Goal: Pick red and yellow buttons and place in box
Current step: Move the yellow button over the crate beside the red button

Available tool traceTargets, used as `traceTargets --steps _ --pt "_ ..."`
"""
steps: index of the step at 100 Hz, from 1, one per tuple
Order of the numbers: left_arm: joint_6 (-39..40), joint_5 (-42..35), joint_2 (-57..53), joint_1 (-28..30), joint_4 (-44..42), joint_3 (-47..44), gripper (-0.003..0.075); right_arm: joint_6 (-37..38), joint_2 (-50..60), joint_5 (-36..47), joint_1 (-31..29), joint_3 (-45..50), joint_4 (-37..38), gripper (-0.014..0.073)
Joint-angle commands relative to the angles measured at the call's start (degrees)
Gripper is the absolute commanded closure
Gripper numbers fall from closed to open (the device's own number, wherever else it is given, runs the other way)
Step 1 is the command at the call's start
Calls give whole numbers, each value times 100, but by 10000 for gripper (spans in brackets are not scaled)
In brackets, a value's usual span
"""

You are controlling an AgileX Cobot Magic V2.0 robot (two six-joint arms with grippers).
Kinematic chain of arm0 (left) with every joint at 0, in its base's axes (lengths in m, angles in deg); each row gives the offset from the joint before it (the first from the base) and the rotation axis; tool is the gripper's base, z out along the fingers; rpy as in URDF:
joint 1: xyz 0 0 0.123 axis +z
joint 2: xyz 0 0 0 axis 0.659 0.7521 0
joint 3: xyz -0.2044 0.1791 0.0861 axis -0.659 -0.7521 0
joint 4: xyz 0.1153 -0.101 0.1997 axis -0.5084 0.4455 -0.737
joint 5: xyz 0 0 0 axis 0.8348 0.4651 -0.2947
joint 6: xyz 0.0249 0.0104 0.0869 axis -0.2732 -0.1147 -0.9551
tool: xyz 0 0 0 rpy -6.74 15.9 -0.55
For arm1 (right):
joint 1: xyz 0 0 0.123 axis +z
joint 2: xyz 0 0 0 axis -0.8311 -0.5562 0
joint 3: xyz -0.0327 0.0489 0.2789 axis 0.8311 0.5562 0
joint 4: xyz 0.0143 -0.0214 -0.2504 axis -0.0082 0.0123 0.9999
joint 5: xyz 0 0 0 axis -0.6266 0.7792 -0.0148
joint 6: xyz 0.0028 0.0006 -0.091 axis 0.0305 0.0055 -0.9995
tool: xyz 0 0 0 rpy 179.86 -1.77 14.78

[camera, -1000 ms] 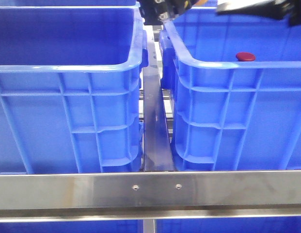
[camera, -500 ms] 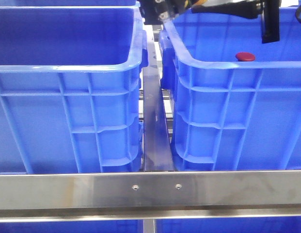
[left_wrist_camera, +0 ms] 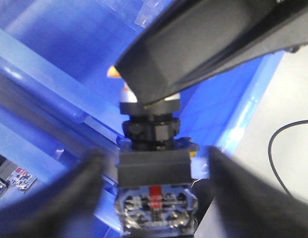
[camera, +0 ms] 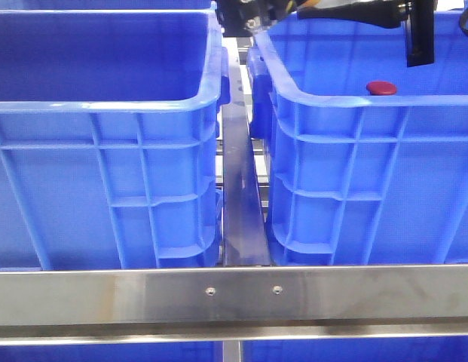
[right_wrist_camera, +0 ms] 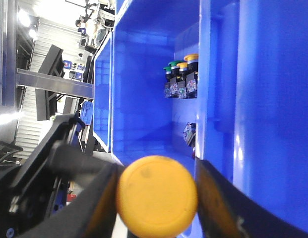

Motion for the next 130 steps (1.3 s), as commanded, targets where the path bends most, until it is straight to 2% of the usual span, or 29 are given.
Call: traceTargets --steps 1,7,19,35,47,57,75,104,114,130 --pt "-6 -198 -287 -45 54 189 78 -63 179 -298 -1 -175 -428 349" --pt "-6 -118 -287 -45 29 189 37 -63 179 -293 -1 -175 -429 349" --pt "-6 31 -287 -45 25 189 50 -156 184 -210 -147 -242 -436 349" --pt "-6 175 -287 -45 15 189 64 -641 184 -134 -858 -710 -198 349" --pt "-6 175 -287 -45 15 189 70 -917 184 210 -1334 -1069 283 349" --pt "-6 164 -287 -45 15 189 70 -1134 184 677 -1538 -1264 732 349" --pt "-6 120 -287 -45 15 189 70 -1812 184 1918 -1563 -1410 1535 349" --pt "-6 58 -287 -45 15 189 70 -2906 43 3907 -1557 -1413 1589 349" --pt "-6 29 -287 -45 15 189 70 -3219 -133 4287 -1557 -1413 1589 349" --pt "-6 29 -287 -45 15 189 70 -3224 -477 4577 -1553 -1464 1589 349"
